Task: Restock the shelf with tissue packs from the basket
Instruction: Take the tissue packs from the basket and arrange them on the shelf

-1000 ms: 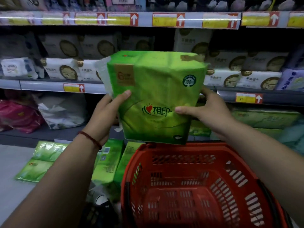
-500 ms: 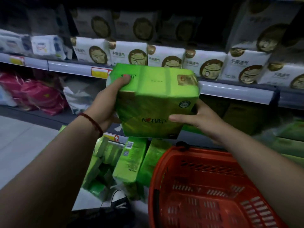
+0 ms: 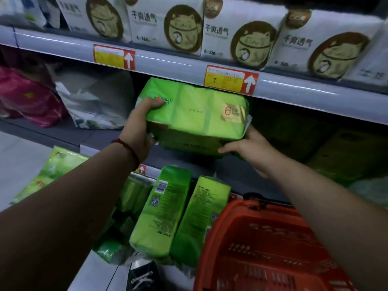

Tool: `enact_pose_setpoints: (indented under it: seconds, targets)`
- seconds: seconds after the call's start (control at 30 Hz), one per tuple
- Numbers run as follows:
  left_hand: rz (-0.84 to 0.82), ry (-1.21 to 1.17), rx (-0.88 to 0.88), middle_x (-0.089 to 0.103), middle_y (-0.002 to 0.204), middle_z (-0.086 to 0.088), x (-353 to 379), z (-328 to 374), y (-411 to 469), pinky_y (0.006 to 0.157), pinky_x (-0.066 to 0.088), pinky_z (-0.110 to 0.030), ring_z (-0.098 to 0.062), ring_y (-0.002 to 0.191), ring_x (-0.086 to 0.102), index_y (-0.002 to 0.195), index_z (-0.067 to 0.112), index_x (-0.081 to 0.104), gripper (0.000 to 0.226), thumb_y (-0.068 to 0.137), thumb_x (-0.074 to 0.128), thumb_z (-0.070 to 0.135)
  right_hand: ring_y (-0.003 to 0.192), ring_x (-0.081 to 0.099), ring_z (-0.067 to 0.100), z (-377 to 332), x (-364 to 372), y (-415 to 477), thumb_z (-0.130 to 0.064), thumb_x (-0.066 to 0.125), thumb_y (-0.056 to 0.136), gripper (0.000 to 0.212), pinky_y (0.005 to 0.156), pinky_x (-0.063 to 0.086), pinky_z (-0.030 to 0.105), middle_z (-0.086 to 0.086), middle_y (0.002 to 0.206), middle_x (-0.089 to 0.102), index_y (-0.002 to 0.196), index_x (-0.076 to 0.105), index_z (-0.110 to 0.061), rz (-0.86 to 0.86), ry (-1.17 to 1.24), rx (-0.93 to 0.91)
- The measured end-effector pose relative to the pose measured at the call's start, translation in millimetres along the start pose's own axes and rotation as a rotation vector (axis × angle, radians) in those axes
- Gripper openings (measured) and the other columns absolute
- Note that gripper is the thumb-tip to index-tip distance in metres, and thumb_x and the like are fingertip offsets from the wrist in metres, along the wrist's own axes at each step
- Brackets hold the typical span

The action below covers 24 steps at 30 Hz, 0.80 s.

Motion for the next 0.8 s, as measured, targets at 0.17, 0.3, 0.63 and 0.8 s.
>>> enact_pose_setpoints:
  seconds: [0.17,0.3,0.63,0.8]
  targets:
    - [-0.03,0.077,-0.115,0.077,0.08,0.001,5.9,-42.2,28.8,0.066,0.061,-0.031,-0.014,0.067,0.075,0.094,0.024,0.074,0.021,0.1,0.06,0.039,0.118,0.063,0.018,33.8,0.4,23.3,-0.001,0.079,0.079,0.07,0.11,0.047,0.039,-0.002,0.125,0.069,0.138,0.053,-0.027,0.019,0.009,0.124]
    - [-0.047,0.014,-0.105,0.079,0.078,0.007,12.0,-49.0,41.0,0.058,0.056,-0.021,-0.007,0.068,0.075,0.103,0.022,0.069,0.039,0.108,0.039,0.046,0.114,0.065,0.024,43.1,1.0,33.6,-0.029,0.073,0.093,0.053,0.1,0.055,0.047,0.002,0.129,0.066,0.139,0.047,-0.026,0.195,-0.003,0.193]
    - [0.235,0.542,-0.098,0.073,0.098,-0.017,-8.4,-90.6,82.1,0.09,0.06,-0.055,-0.041,0.095,0.07,0.082,0.018,0.066,0.026,0.064,0.047,0.022,0.11,0.064,0.037,80.8,20.7,45.2,0.02,0.049,0.082,0.046,0.1,0.054,0.054,0.017,0.118,0.067,0.104,0.059,-0.019,0.196,0.192,0.412]
    - [0.287,0.289,-0.056,0.068,0.077,-0.009,3.5,-97.2,91.0,0.072,0.056,-0.041,-0.035,0.082,0.063,0.08,0.015,0.069,0.034,0.073,0.042,-0.005,0.104,0.058,0.036,82.9,16.8,69.8,0.028,0.036,0.073,0.056,0.077,0.048,0.039,0.02,0.116,0.064,0.098,0.06,-0.016,0.184,0.233,0.371]
Point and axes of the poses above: each hand's wrist, its own y-axis towards the middle knuckle, its own x-axis out of the palm, z = x × y, the point moved 2 cm from there along y, towards the middle knuckle
